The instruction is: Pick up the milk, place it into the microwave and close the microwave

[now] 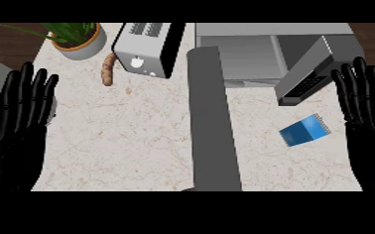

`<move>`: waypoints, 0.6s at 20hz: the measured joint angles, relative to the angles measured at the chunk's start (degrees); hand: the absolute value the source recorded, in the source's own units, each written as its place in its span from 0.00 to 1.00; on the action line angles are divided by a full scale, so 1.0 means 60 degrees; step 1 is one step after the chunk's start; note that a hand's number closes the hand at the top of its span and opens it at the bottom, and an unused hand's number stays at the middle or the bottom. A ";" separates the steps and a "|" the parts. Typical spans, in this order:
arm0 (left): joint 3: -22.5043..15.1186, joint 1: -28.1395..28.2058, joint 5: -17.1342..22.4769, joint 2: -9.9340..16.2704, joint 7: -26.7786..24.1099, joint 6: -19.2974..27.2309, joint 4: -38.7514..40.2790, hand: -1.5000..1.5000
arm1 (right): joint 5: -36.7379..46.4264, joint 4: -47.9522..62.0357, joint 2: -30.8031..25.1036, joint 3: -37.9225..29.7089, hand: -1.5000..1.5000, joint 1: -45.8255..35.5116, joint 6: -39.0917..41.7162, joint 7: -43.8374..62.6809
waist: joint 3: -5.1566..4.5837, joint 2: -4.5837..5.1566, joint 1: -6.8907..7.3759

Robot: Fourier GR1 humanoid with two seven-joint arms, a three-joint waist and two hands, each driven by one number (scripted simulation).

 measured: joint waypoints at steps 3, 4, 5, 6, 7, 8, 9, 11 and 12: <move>-0.0085 -0.0278 -0.0116 -0.0012 -0.0011 -0.0061 0.0333 0.00 | -0.0067 0.0112 -0.0010 -0.0390 0.00 -0.0006 -0.0051 0.0040 | -0.0016 -0.0130 0.0070; -0.0167 -0.0377 -0.0198 -0.0049 0.0004 -0.0043 0.0381 0.00 | -0.0036 -0.0006 0.0059 -0.0433 0.00 0.0182 -0.0110 0.0002 | -0.0019 -0.0158 0.0076; -0.0083 -0.0396 -0.0137 0.0031 -0.0110 -0.0156 0.0441 0.00 | -0.0113 -0.0092 0.0095 -0.0572 0.00 0.0358 -0.0130 -0.0089 | -0.0021 -0.0180 0.0083; -0.0047 -0.0462 -0.0114 0.0081 -0.0216 -0.0241 0.0569 0.00 | -0.0318 -0.0070 0.0005 -0.0913 0.00 0.0441 -0.0085 -0.0169 | -0.0024 -0.0196 0.0082; -0.0143 -0.0398 0.0049 -0.0104 -0.0126 -0.0223 0.0717 0.00 | -0.0480 -0.0114 0.0076 -0.0917 0.00 0.0644 -0.0052 -0.0049 | -0.0024 -0.0210 0.0057; -0.0256 -0.0336 0.0131 -0.0262 0.0022 -0.0176 0.0792 0.00 | -0.0708 -0.0249 0.0072 -0.0990 0.00 0.0854 0.0030 0.0137 | -0.0025 -0.0222 0.0044; -0.0357 -0.0356 0.0198 -0.0399 0.0155 -0.0112 0.0888 0.00 | -0.1010 -0.0361 0.0026 -0.1157 0.00 0.1116 0.0176 0.0201 | -0.0025 -0.0232 0.0026; -0.0763 -0.0192 0.0171 -0.0594 0.0162 0.0147 0.1045 0.00 | -0.1345 -0.0604 0.0085 -0.1263 0.00 0.1680 0.0391 0.0201 | -0.0025 -0.0246 0.0030; -0.0982 -0.0142 0.0159 -0.0661 0.0043 0.0282 0.1211 0.00 | -0.1413 -0.0695 0.0148 -0.1253 0.00 0.1962 0.0477 0.0164 | -0.0026 -0.0250 0.0035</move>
